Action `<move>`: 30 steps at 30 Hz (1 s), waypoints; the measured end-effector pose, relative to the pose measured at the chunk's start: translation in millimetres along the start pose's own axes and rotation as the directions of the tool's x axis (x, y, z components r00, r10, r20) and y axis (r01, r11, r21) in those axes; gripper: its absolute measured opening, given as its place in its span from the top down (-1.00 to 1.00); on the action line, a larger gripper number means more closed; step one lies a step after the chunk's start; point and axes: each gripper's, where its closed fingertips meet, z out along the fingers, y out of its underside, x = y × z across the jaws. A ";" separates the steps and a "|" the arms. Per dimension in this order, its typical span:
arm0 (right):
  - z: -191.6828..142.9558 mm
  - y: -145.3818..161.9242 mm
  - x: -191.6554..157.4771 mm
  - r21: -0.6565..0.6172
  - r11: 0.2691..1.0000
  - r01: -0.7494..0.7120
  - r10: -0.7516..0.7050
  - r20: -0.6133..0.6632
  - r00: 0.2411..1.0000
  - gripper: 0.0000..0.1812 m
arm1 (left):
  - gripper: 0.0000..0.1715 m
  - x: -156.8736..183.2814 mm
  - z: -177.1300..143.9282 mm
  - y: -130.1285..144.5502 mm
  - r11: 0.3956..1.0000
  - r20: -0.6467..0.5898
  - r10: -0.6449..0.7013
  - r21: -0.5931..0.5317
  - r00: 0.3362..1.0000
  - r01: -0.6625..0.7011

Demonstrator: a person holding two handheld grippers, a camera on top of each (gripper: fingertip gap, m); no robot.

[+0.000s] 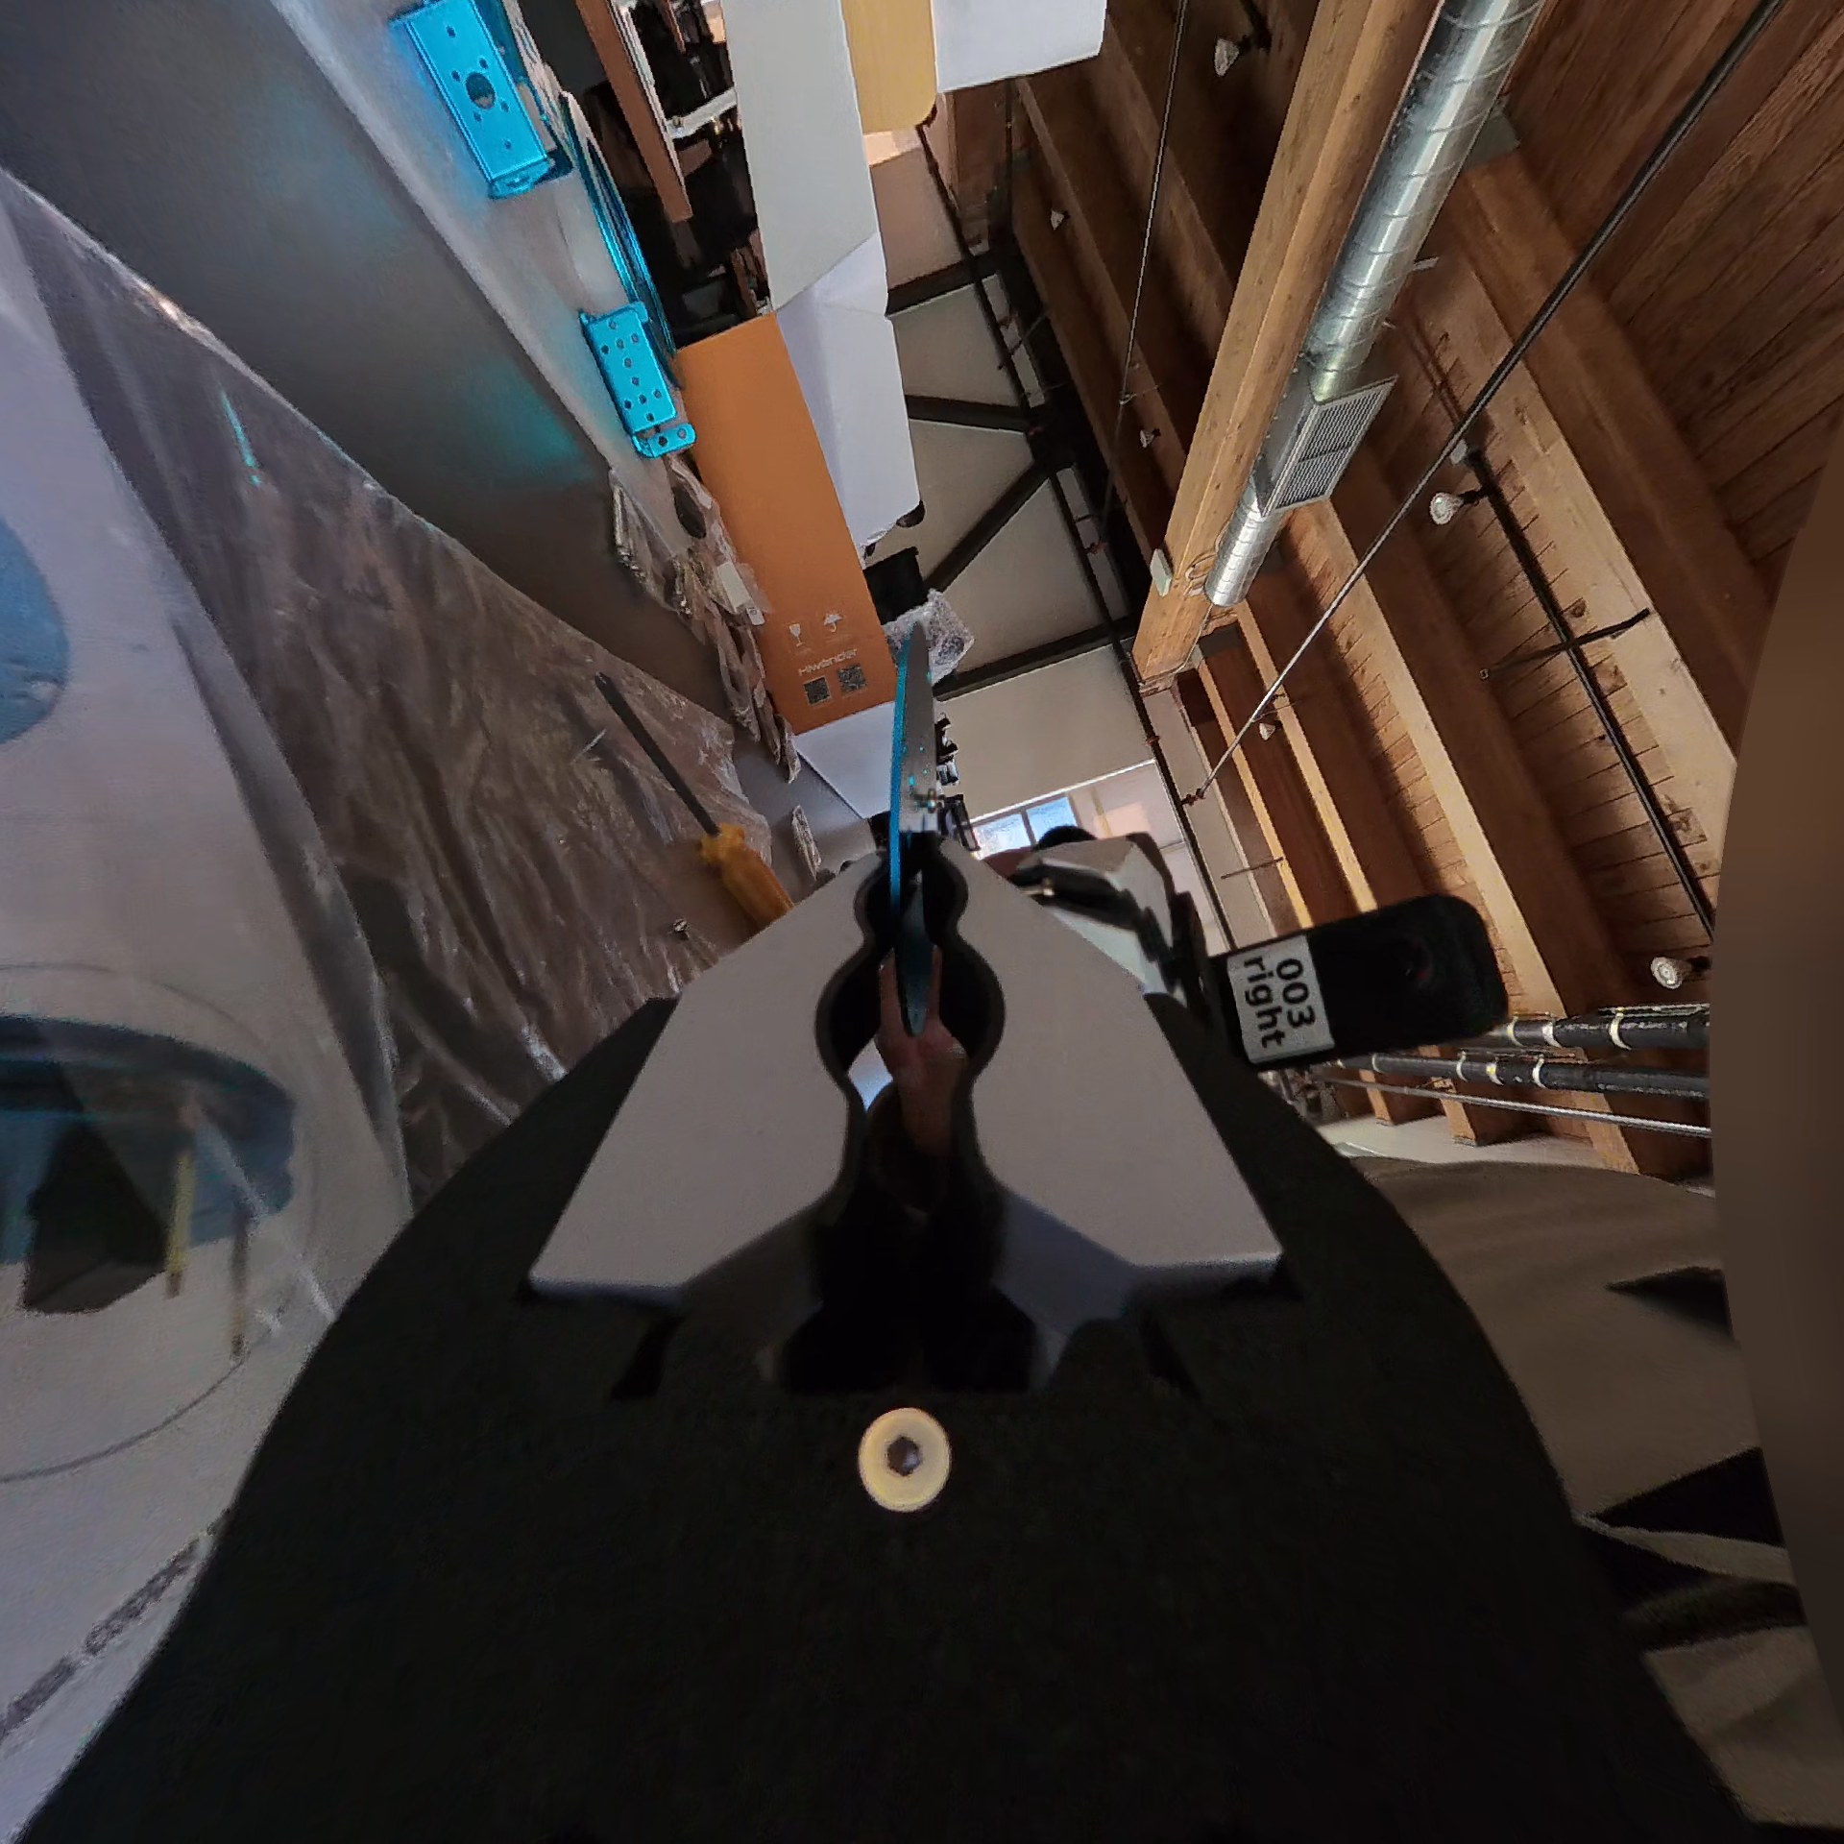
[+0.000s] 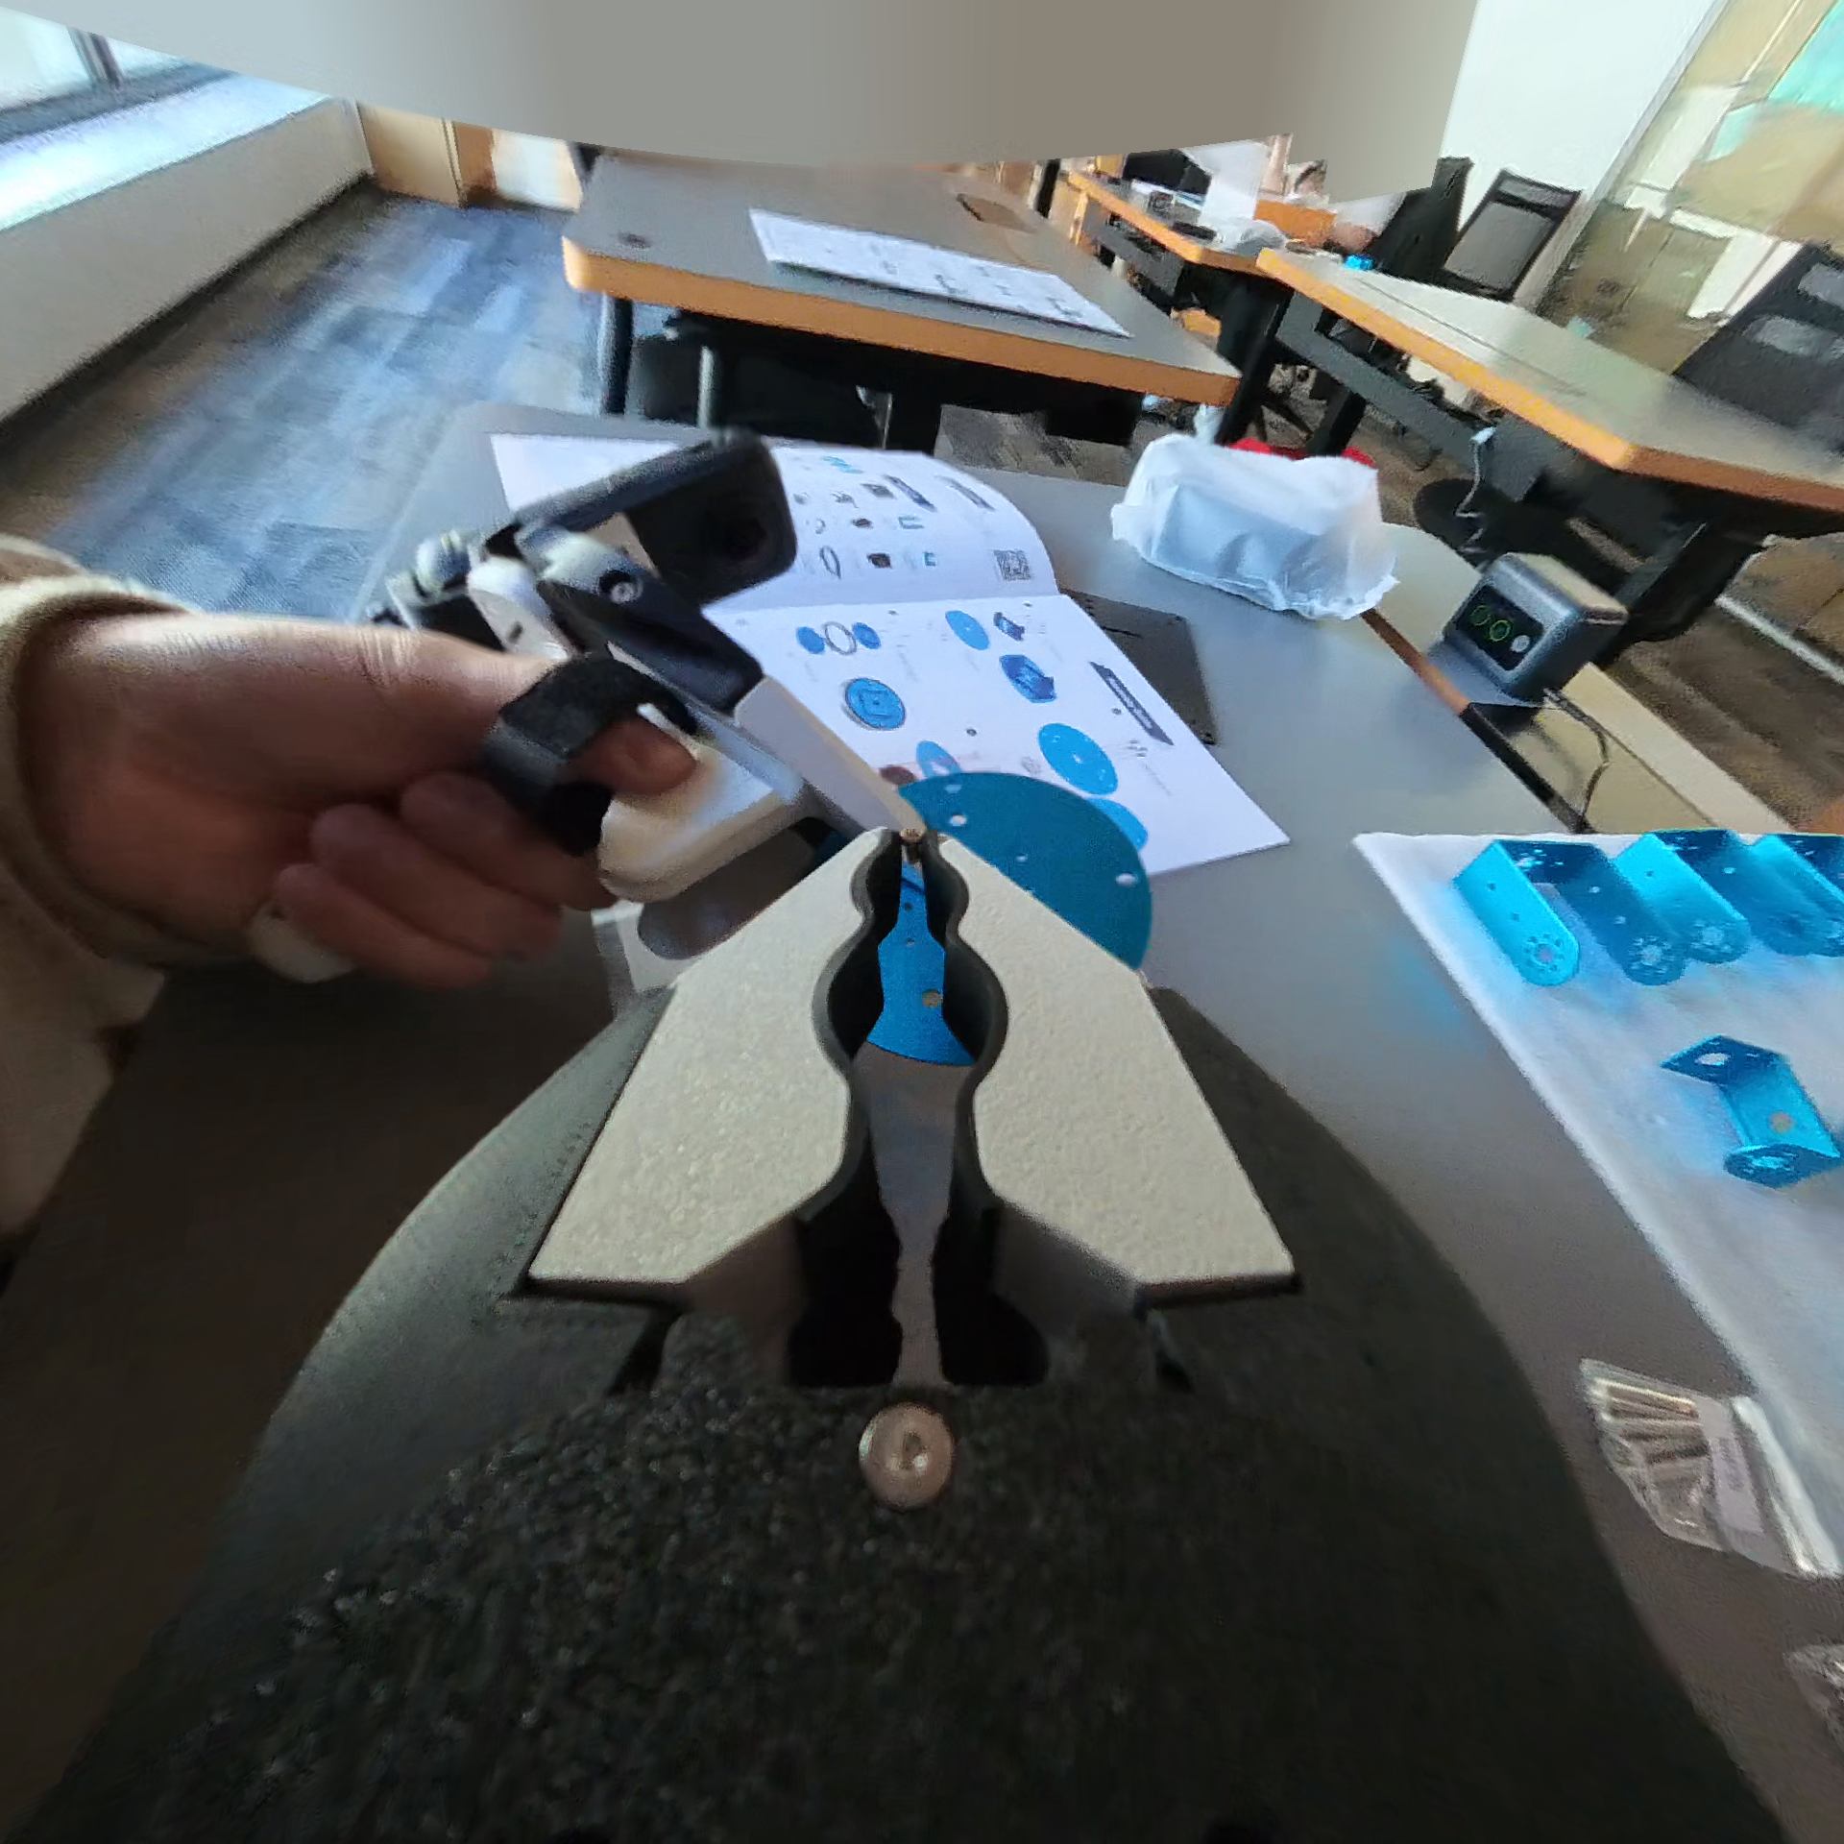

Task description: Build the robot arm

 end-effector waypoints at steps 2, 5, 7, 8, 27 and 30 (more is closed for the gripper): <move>-1.3 9.9 9.5 -0.063 0.996 0.063 -0.069 -0.090 0.994 0.97 | 0.96 1.2 3.7 1.8 1.000 0.001 0.005 -0.009 1.000 -0.005; -3.9 14.9 12.8 -0.082 0.991 0.108 -0.116 -0.112 0.987 0.97 | 0.95 1.5 6.5 2.8 1.000 0.013 0.027 -0.012 1.000 -0.027; -2.5 20.0 9.6 -0.102 0.989 0.107 -0.117 -0.088 0.989 0.97 | 0.95 2.3 7.8 3.9 0.999 0.021 0.043 -0.018 0.999 -0.043; -2.2 20.2 9.9 -0.096 0.989 0.111 -0.120 -0.093 0.988 0.97 | 0.95 2.3 8.3 4.0 0.999 0.028 0.051 -0.017 0.998 -0.050; 0.1 37.5 11.3 -0.213 0.976 0.039 -0.053 -0.064 0.997 0.97 | 0.95 -13.7 8.1 8.5 0.998 0.106 0.053 -0.027 0.993 -0.051; 1.5 45.6 8.9 -0.258 0.966 0.021 -0.036 -0.052 0.998 0.96 | 0.96 -20.8 7.6 12.5 0.999 0.131 0.019 -0.035 0.991 -0.015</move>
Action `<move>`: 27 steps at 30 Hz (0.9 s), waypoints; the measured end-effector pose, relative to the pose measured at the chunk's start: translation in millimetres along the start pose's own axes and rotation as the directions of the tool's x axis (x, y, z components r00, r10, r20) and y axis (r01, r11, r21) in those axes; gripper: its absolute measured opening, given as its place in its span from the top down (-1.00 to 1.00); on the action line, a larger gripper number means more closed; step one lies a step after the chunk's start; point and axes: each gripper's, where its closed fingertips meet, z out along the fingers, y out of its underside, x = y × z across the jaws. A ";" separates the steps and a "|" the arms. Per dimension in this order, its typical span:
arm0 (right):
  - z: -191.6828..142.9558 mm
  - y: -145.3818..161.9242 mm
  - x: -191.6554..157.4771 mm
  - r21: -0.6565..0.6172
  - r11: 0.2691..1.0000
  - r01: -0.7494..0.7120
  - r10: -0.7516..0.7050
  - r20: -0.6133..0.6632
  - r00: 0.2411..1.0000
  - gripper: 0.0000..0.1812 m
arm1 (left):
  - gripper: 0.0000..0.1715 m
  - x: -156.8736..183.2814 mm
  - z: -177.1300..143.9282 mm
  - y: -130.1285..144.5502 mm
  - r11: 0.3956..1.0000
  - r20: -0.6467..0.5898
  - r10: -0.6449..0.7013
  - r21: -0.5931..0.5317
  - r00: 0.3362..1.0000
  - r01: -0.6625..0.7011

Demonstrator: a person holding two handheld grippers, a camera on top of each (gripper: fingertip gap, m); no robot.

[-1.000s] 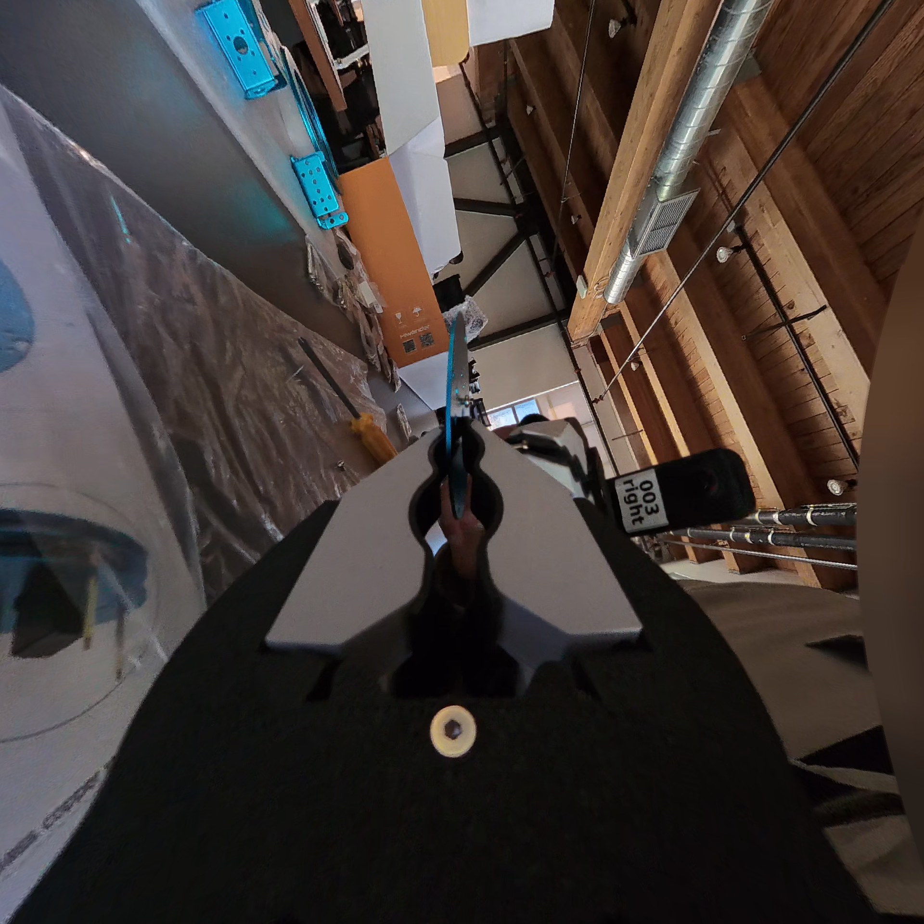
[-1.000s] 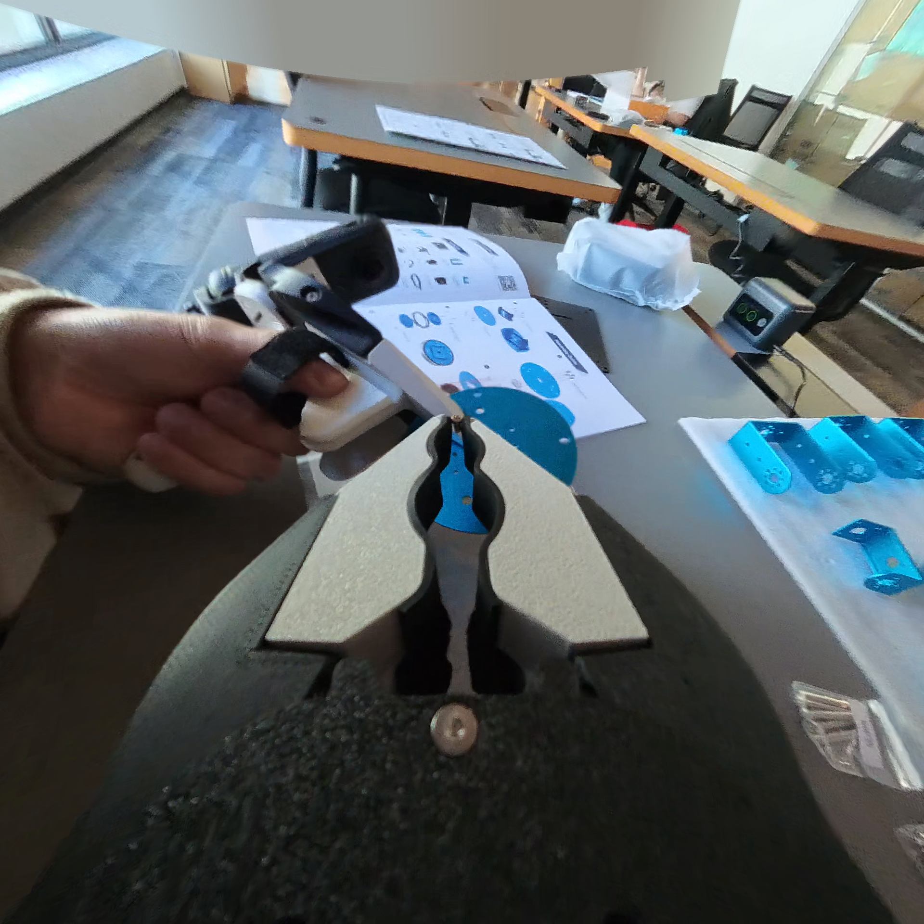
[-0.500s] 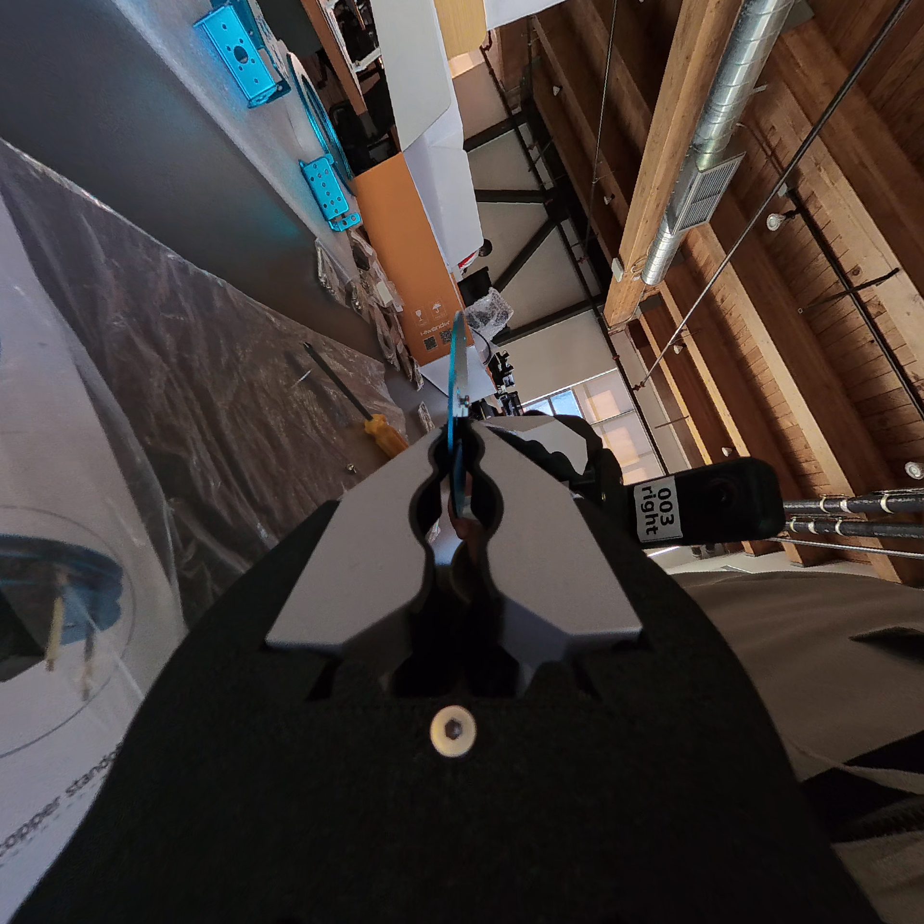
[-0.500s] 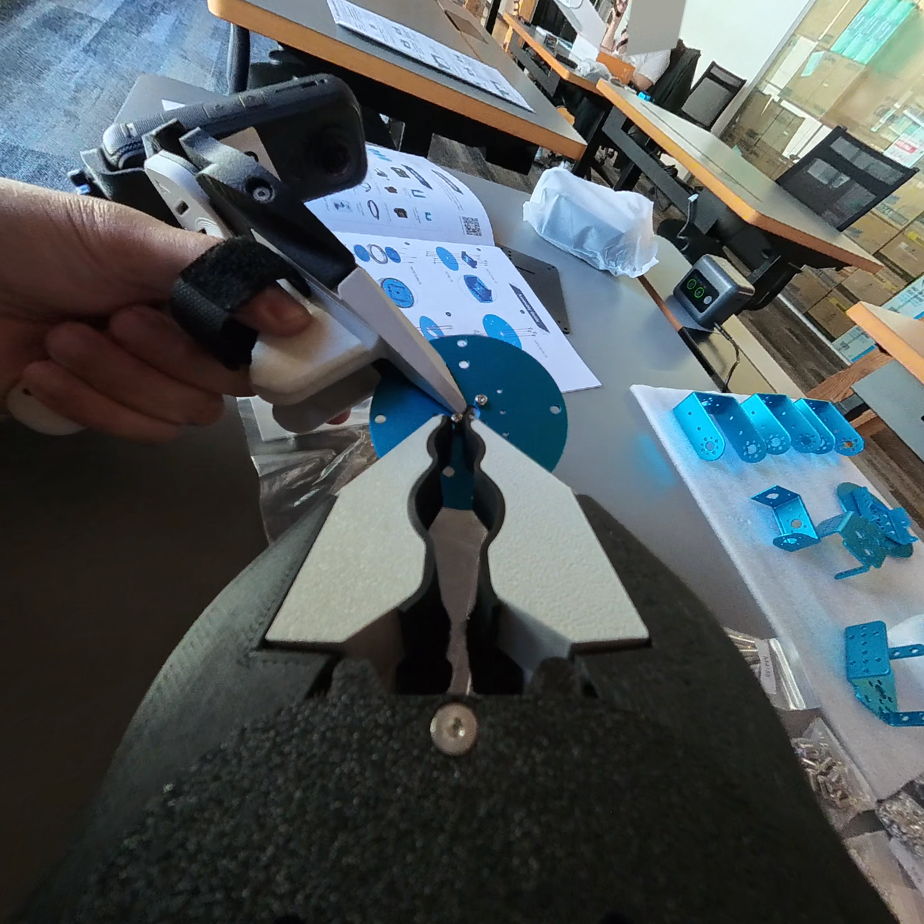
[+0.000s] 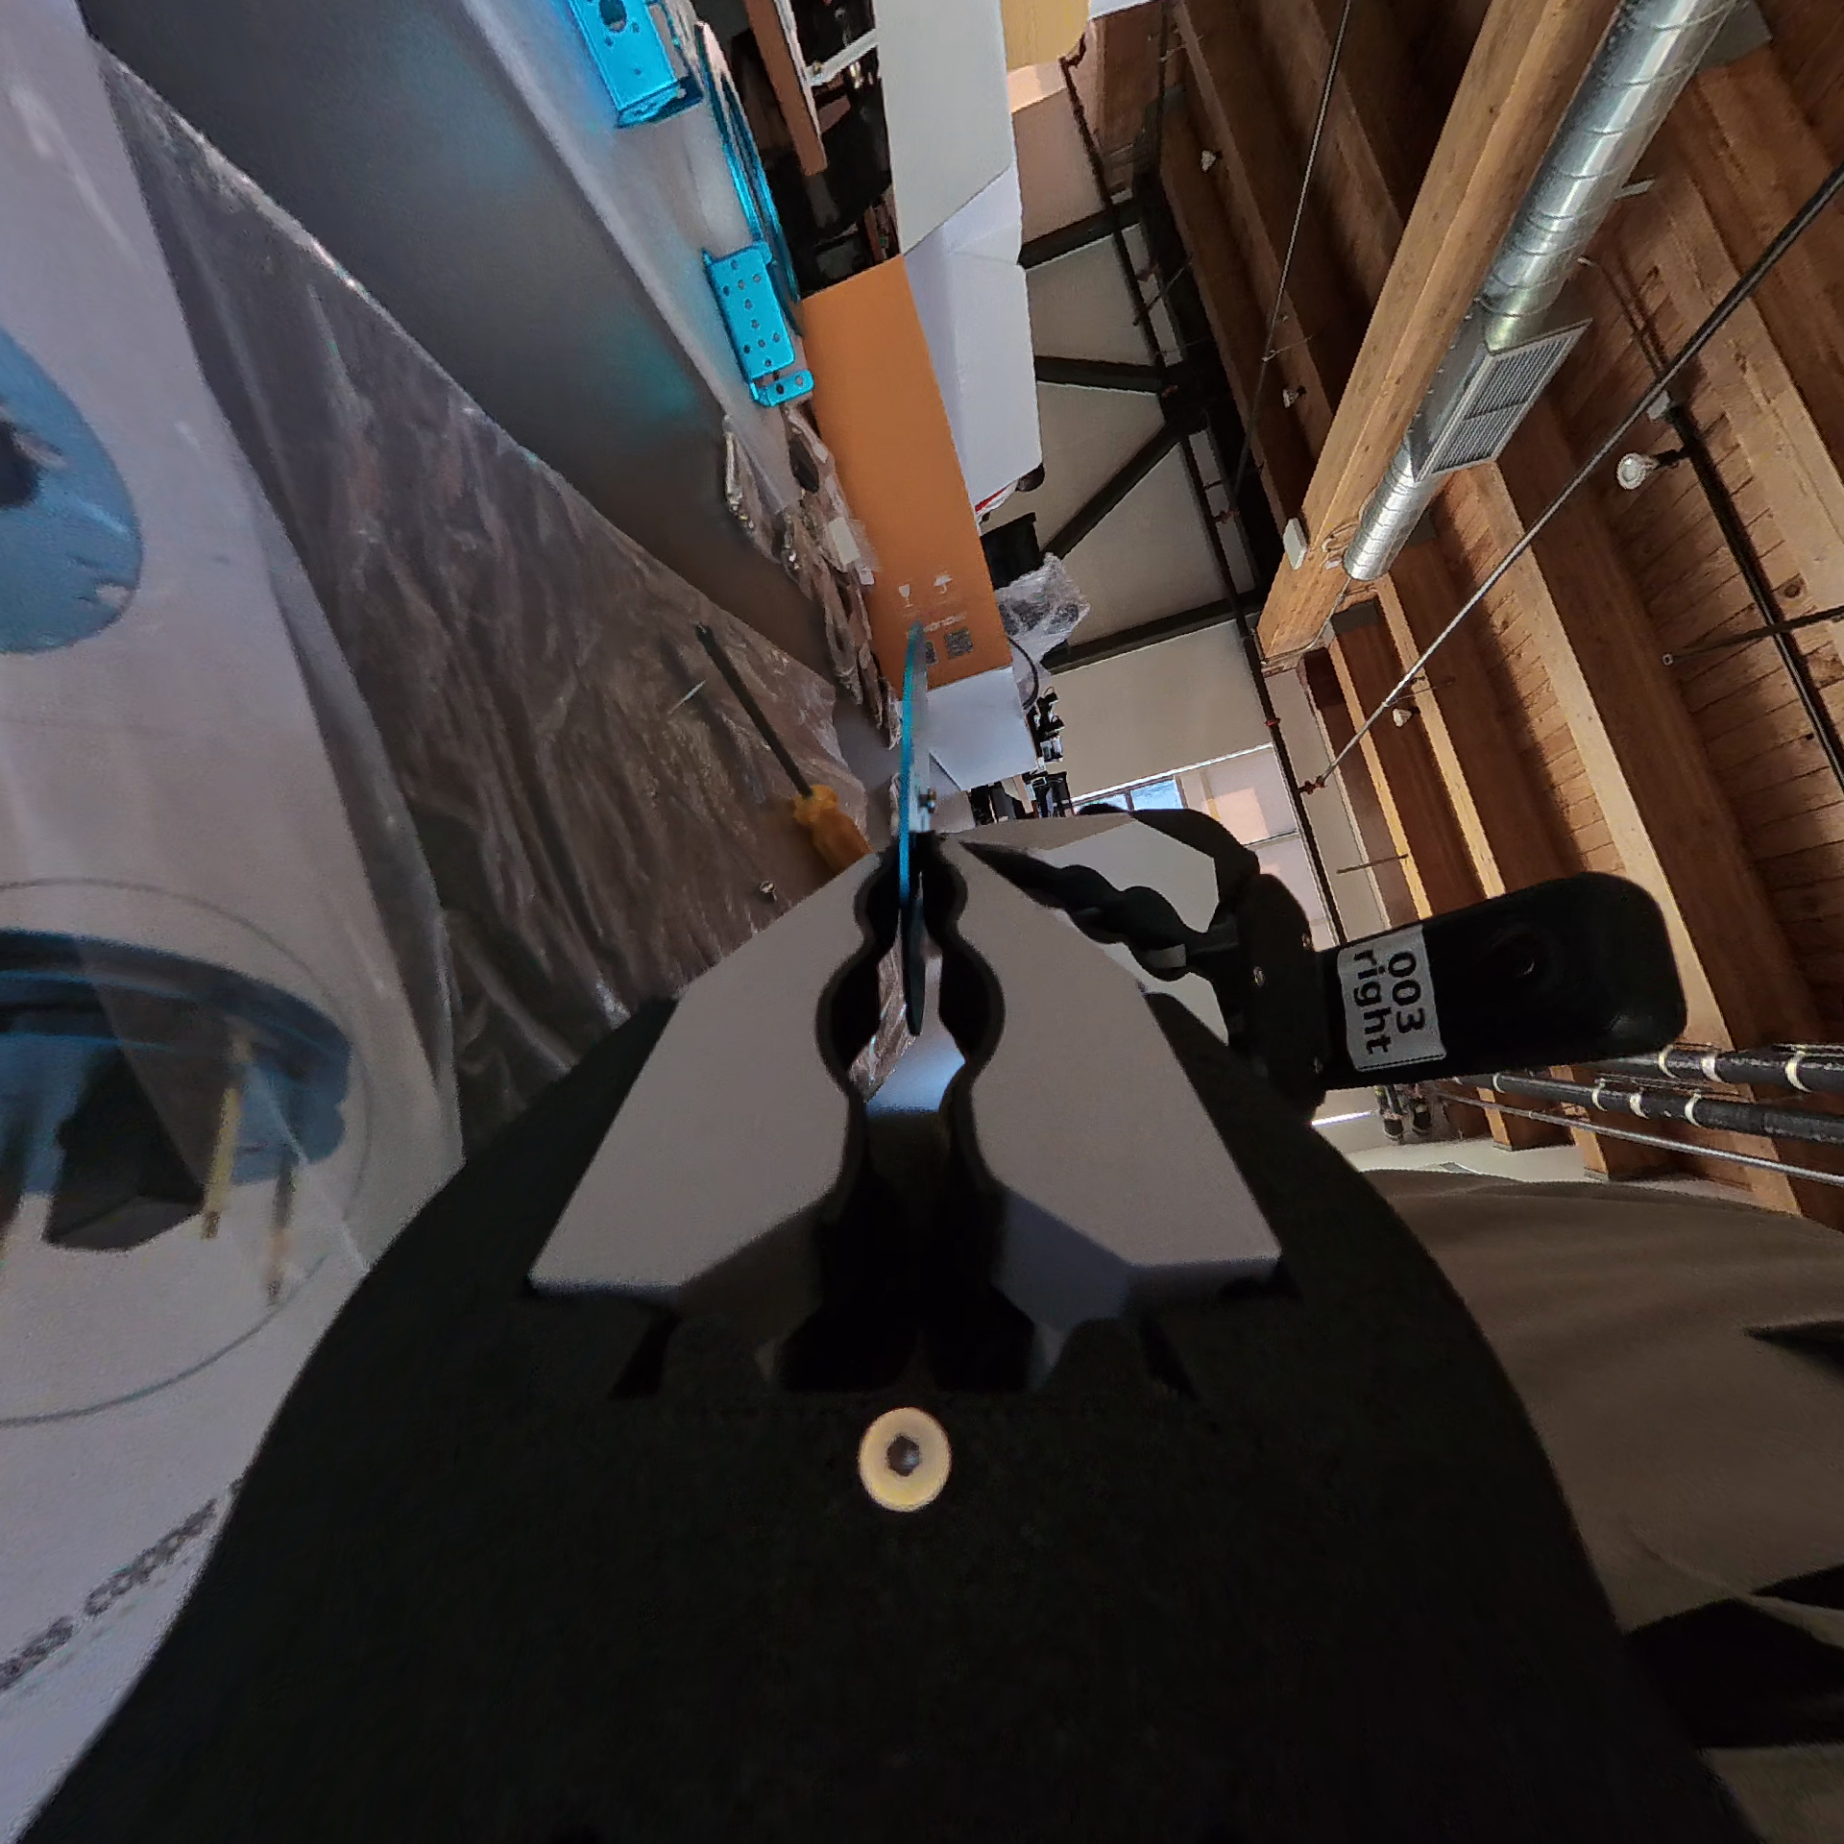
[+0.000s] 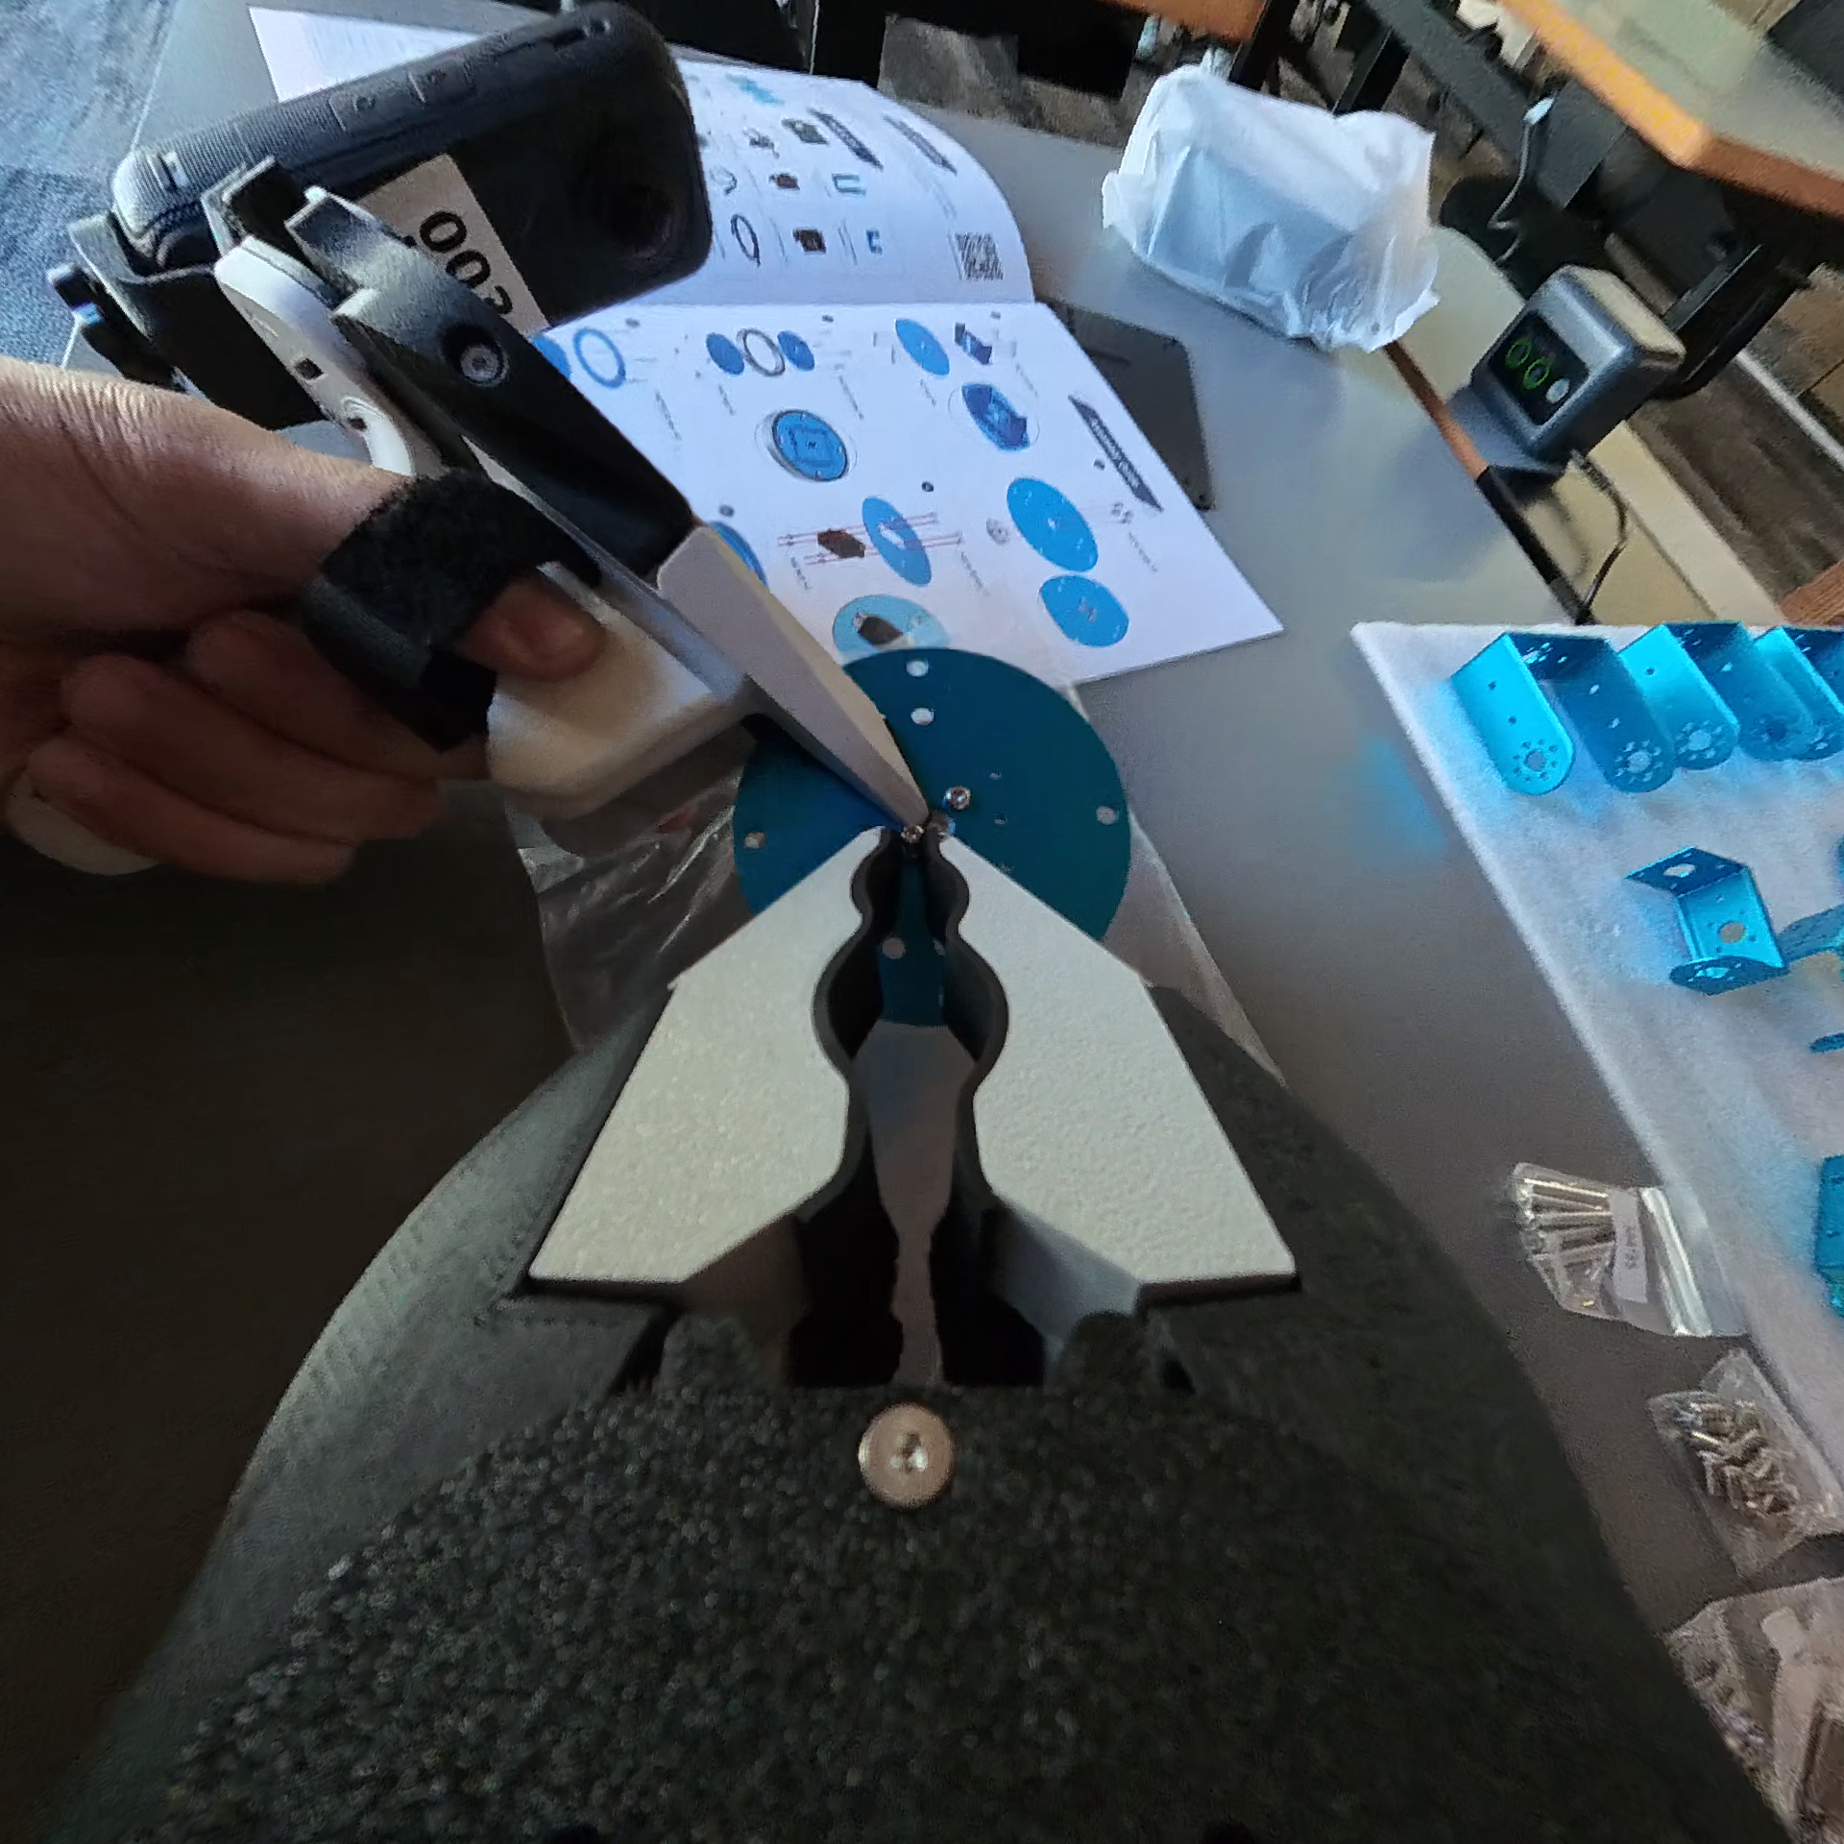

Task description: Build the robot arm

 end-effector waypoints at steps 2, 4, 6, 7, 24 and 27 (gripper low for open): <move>0.8 1.7 -2.0 -0.006 1.000 -0.020 0.020 0.019 1.000 0.97 | 0.96 -1.6 -0.4 1.1 1.000 0.013 0.001 -0.006 1.000 -0.001; 1.4 4.0 -3.0 -0.020 0.999 -0.050 0.051 0.038 0.998 0.96 | 0.96 -3.8 -0.4 2.3 1.000 0.016 -0.024 -0.012 1.000 0.024; 1.4 5.2 -3.5 -0.025 0.998 -0.058 0.059 0.050 0.997 0.97 | 0.96 -4.9 -0.1 3.3 0.998 0.010 -0.058 -0.018 0.998 0.059; 1.5 6.1 -3.7 -0.030 0.998 -0.059 0.060 0.055 0.997 0.97 | 0.96 -5.6 0.1 4.1 0.997 0.008 -0.077 -0.021 0.997 0.077; 2.0 13.6 -5.0 -0.050 0.992 -0.116 0.121 0.101 0.988 0.95 | 0.95 -11.6 0.7 8.3 0.986 0.014 -0.162 -0.046 0.987 0.163; 2.2 13.8 -4.6 -0.049 0.993 -0.111 0.116 0.098 0.988 0.95 | 0.95 -11.6 1.1 8.6 0.986 0.015 -0.161 -0.048 0.987 0.161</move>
